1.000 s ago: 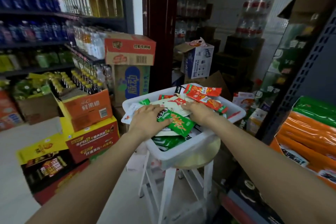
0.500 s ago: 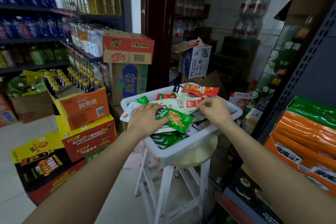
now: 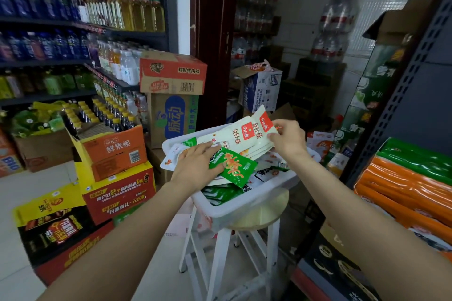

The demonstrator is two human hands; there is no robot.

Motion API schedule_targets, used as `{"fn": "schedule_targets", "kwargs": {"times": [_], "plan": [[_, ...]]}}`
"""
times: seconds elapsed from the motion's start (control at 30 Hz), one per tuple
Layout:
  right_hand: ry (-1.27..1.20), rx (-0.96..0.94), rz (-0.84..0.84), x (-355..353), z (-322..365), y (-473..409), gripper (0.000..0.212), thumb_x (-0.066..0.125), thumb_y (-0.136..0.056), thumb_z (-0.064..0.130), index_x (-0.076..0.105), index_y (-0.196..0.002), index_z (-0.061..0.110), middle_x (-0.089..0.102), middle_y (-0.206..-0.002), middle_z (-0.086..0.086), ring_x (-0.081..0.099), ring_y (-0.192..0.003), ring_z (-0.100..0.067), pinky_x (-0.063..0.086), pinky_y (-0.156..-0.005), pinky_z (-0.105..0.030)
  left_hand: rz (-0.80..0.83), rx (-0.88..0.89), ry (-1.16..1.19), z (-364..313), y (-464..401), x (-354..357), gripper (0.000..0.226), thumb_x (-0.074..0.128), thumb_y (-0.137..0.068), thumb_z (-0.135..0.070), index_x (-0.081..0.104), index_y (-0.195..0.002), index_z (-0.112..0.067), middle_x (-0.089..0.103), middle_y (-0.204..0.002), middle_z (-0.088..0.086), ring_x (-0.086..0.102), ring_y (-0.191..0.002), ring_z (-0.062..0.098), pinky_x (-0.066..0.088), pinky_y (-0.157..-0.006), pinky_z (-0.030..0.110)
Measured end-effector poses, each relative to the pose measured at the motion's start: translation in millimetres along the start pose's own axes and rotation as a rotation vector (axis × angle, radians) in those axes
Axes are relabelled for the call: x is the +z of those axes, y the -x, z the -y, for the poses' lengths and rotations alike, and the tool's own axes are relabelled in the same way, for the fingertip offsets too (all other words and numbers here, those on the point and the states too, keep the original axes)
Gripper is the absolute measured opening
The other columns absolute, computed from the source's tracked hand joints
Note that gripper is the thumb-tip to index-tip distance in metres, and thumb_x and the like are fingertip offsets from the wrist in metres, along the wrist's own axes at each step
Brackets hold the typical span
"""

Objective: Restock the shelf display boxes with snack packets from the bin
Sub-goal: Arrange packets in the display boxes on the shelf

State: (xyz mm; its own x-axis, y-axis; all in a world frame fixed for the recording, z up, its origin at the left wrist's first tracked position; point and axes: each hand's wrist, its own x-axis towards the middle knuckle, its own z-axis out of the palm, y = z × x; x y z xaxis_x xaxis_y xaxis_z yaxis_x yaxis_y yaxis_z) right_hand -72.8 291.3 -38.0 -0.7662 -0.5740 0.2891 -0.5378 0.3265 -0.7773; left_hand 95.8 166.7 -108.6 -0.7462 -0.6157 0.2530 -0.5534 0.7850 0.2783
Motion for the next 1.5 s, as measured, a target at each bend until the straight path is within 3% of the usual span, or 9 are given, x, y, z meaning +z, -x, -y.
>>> {"fn": "schedule_targets", "kwargs": {"times": [0.27,0.43,0.5,0.6,0.77,0.83,1.13,1.37,1.5], "plan": [[0.090,-0.243,-0.187,-40,14,16,0.028,0.050,-0.094,0.009,0.065,-0.117,0.016,0.068,-0.113,-0.003,0.062,-0.102,-0.013,0.051,-0.076,-0.022,0.063,0.007,-0.093,-6,3,-6,0.059,0.040,-0.091,-0.058,0.033,-0.144,-0.033,0.026,-0.153,-0.007,0.023,-0.139,0.019,0.016,-0.112,0.040],[0.019,-0.297,-0.265,-81,33,25,0.027,0.050,-0.094,0.006,0.065,-0.116,0.011,0.066,-0.104,0.000,0.054,-0.093,-0.003,0.035,-0.060,0.003,-0.060,0.020,0.336,-40,1,-25,0.065,0.054,-0.091,-0.044,0.030,-0.145,-0.018,0.029,-0.152,0.002,0.027,-0.138,0.020,0.025,-0.110,0.032],[-0.042,-0.297,-0.206,-92,40,31,0.026,0.052,-0.093,0.005,0.068,-0.112,0.013,0.064,-0.098,0.005,0.056,-0.095,-0.005,0.039,-0.065,0.001,-0.138,0.013,0.605,-64,1,-44,0.070,0.057,-0.090,-0.042,0.024,-0.147,-0.018,0.026,-0.153,0.001,0.024,-0.140,0.018,0.025,-0.110,0.033],[-0.175,-0.289,-0.085,-110,40,42,0.027,0.053,-0.092,0.003,0.068,-0.109,0.018,0.067,-0.099,0.005,0.062,-0.101,-0.013,0.055,-0.082,-0.031,-0.132,0.020,0.835,-92,6,-77,0.078,0.059,-0.085,-0.050,0.022,-0.148,-0.022,0.028,-0.152,-0.003,0.028,-0.138,0.016,0.028,-0.109,0.037],[-0.428,-0.197,-0.004,-146,34,77,0.027,0.054,-0.092,0.000,0.065,-0.111,0.015,0.070,-0.105,-0.006,0.066,-0.097,-0.017,0.059,-0.075,-0.031,0.366,0.059,1.211,-128,37,-106,0.020,0.056,-0.091,-0.031,0.065,-0.102,-0.016,0.072,-0.102,0.002,0.069,-0.086,0.010,0.053,-0.077,0.021],[-0.526,-0.127,-0.084,-153,31,88,0.027,0.055,-0.091,0.001,0.063,-0.112,0.014,0.070,-0.105,-0.007,0.067,-0.096,-0.018,0.059,-0.075,-0.034,0.386,0.073,1.344,-143,47,-102,0.015,0.056,-0.092,-0.022,0.066,-0.096,-0.012,0.074,-0.088,0.002,0.070,-0.076,0.013,0.056,-0.071,0.023],[-0.554,0.082,-0.244,-235,-9,164,0.013,0.069,-0.083,0.012,0.069,-0.096,0.013,0.072,-0.098,-0.002,0.070,-0.077,-0.013,0.055,-0.056,-0.025,0.197,0.148,1.550,-256,82,-86,0.021,0.071,-0.079,-0.017,0.068,-0.100,-0.015,0.073,-0.100,0.004,0.068,-0.096,0.023,0.052,-0.090,0.039],[-0.692,0.152,-0.395,-332,-62,229,0.018,0.059,-0.089,0.001,0.064,-0.106,0.005,0.071,-0.103,-0.009,0.069,-0.084,-0.019,0.056,-0.068,-0.030,0.338,0.248,1.662,-363,115,-60,0.051,0.072,-0.071,-0.035,0.063,-0.116,-0.013,0.067,-0.117,0.006,0.061,-0.113,0.023,0.041,-0.104,0.048],[-0.716,0.120,-0.560,-383,-87,270,0.016,0.056,-0.090,0.002,0.064,-0.099,0.013,0.072,-0.095,0.000,0.069,-0.081,-0.014,0.055,-0.063,-0.026,0.435,0.331,1.585,-438,136,-39,0.034,0.063,-0.088,-0.024,0.060,-0.119,-0.012,0.068,-0.113,0.007,0.065,-0.105,0.022,0.048,-0.097,0.045]]}}
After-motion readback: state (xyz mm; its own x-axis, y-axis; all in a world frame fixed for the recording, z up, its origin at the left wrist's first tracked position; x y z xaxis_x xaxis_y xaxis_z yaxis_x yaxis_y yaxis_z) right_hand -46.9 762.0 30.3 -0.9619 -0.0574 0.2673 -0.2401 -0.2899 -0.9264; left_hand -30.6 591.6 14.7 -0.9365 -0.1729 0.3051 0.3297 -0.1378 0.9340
